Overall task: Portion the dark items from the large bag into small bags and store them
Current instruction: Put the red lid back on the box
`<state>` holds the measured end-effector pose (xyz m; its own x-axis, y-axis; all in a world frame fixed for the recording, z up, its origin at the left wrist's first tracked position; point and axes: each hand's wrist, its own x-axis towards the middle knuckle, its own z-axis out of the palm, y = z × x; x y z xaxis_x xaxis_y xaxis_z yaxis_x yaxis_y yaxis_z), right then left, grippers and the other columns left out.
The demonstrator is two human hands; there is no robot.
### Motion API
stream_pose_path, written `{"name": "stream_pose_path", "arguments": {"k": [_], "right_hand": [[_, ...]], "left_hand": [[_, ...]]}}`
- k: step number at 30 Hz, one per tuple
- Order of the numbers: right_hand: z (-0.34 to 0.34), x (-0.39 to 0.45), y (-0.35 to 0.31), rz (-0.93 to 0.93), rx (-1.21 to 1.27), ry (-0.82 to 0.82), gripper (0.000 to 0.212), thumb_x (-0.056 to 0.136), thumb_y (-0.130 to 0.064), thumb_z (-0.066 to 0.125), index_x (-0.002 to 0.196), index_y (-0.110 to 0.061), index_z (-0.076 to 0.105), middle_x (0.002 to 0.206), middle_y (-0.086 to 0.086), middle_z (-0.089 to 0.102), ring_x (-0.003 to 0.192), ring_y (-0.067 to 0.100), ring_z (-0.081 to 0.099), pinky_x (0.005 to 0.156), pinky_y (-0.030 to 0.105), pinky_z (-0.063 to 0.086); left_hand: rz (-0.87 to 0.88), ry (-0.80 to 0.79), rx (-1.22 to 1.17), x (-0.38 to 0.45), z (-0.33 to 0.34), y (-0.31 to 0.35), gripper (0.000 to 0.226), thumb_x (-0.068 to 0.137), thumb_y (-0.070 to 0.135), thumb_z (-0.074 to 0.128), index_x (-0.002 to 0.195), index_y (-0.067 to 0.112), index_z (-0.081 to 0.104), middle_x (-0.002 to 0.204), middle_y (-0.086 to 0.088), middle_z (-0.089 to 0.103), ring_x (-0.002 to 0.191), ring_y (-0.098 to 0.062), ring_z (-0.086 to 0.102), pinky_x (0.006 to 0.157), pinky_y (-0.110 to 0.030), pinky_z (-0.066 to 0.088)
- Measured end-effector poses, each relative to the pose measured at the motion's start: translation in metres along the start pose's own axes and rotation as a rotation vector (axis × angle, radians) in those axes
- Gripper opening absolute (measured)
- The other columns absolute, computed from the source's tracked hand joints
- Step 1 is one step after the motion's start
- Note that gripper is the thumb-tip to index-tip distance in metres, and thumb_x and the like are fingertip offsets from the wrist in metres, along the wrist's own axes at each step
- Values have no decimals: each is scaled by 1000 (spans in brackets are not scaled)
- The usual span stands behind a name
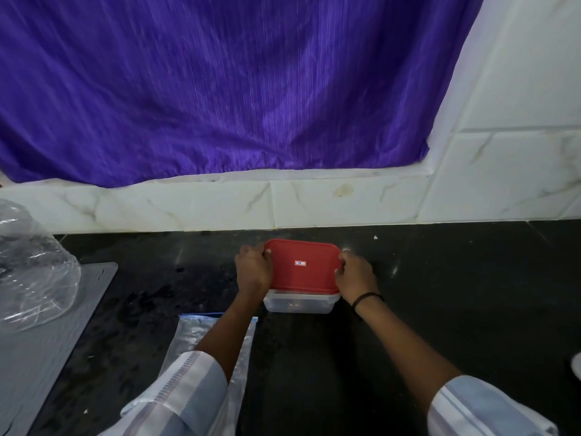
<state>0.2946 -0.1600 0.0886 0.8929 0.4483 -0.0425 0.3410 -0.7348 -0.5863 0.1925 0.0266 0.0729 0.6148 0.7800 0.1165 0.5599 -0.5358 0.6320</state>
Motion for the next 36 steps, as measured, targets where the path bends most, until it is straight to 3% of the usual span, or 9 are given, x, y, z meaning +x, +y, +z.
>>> {"name": "stream_pose_path", "arguments": {"k": [2,6,12,16,22,26,36], "right_hand": [[1,1,1,-12,-14,-1,29,91,-15,55,120,-12,58,115,13,60,103,31,61,82,32,47],[3,0,1,-41,-6,10,29,90,-18,57,119,-13,60,110,12,61,99,29,61,81,33,49],[4,-4,1,-21,20,30,18,87,-14,59,104,-13,63,106,10,59,93,26,60,71,25,40],[5,-6,2,-34,-1,31,30,83,-10,56,112,-15,64,107,9,61,99,27,60,77,28,45],[9,-8,3,-44,13,41,33,90,-11,54,122,-12,60,115,13,53,102,31,60,86,34,48],[13,-12,4,-45,42,40,34,94,-9,50,128,-11,56,121,15,50,106,32,57,88,32,45],[15,-8,1,12,131,61,29,92,-8,55,121,-10,61,118,14,56,104,30,61,92,38,51]], "left_hand": [[-20,4,-16,2,2,-3,30,102,19,50,118,4,70,114,-23,64,108,-36,57,90,-44,48],[-52,43,-125,-4,3,-12,28,103,18,49,117,11,72,111,-19,69,91,-30,67,84,-40,56],[-44,98,-200,-15,-3,-13,26,101,15,54,119,13,72,109,-13,72,93,-25,66,82,-37,54],[-55,94,-240,-21,-7,-11,23,99,11,56,115,7,73,100,-11,73,82,-19,63,76,-33,52],[-83,78,-294,-25,-1,-19,29,100,17,57,126,10,68,114,-12,69,98,-23,65,86,-32,51],[-120,81,-402,-32,-3,-11,30,101,12,56,129,7,66,105,4,64,93,-13,60,85,-24,46],[-267,53,-554,-36,-2,-6,29,101,19,57,127,8,67,112,-6,69,100,-18,62,90,-33,50]]}}
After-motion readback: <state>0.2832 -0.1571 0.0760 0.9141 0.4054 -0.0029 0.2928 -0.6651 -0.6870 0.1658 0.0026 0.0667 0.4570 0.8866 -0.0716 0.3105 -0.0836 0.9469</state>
